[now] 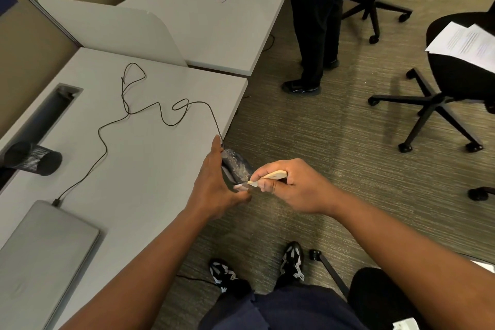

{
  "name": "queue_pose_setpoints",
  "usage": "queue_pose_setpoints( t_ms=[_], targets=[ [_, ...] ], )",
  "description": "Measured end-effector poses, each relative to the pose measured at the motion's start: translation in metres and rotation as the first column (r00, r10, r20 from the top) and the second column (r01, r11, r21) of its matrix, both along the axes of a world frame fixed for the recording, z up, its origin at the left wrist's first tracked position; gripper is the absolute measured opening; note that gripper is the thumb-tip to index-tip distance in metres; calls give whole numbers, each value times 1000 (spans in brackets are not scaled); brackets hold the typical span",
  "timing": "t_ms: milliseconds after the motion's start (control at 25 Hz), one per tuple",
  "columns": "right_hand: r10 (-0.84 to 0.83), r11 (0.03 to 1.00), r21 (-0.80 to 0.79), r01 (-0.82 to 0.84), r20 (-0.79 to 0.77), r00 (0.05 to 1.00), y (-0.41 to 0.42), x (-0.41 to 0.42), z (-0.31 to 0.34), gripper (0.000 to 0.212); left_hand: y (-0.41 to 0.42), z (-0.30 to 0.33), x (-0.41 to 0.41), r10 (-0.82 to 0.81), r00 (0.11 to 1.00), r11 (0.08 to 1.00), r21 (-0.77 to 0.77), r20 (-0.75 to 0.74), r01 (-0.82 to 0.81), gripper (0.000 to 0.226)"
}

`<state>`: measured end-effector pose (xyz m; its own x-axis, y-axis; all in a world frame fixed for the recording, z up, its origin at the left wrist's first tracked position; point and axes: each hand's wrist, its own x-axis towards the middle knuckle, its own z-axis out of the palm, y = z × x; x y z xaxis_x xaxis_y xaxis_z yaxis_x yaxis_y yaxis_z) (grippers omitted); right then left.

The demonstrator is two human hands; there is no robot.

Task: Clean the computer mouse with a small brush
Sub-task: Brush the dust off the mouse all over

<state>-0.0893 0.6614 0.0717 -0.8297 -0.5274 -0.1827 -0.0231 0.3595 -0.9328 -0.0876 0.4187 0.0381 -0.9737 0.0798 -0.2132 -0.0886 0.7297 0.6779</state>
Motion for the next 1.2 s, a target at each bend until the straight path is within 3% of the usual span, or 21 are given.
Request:
queue_pose_setpoints(
  t_ms=[320, 520, 760, 1040, 1200],
  targets=[
    [-104, 991, -81, 108, 59, 993, 11, 0, -2, 11, 6, 6, 1, -14, 1000, 1000, -25, -14, 14, 147],
    [-108, 993, -36, 108, 3, 994, 22, -4, 2, 13, 4, 10, 5, -4, 1000, 1000, -26, -7, 4, 145],
    [-91, 973, -207, 102, 62, 994, 9, -2, 7, 13, 8, 10, 6, -15, 1000, 1000, -15, 4, 15, 146],
    [-48, 995, -85, 53, 55, 997, 6, 1, -5, 11, 4, 11, 7, -18, 1000, 1000, -7, 15, 18, 148],
    [-7, 995, -98, 15, 78, 997, 13, -2, -3, 11, 5, 12, 7, -25, 999, 1000, 8, 20, 25, 147]
  ],
)
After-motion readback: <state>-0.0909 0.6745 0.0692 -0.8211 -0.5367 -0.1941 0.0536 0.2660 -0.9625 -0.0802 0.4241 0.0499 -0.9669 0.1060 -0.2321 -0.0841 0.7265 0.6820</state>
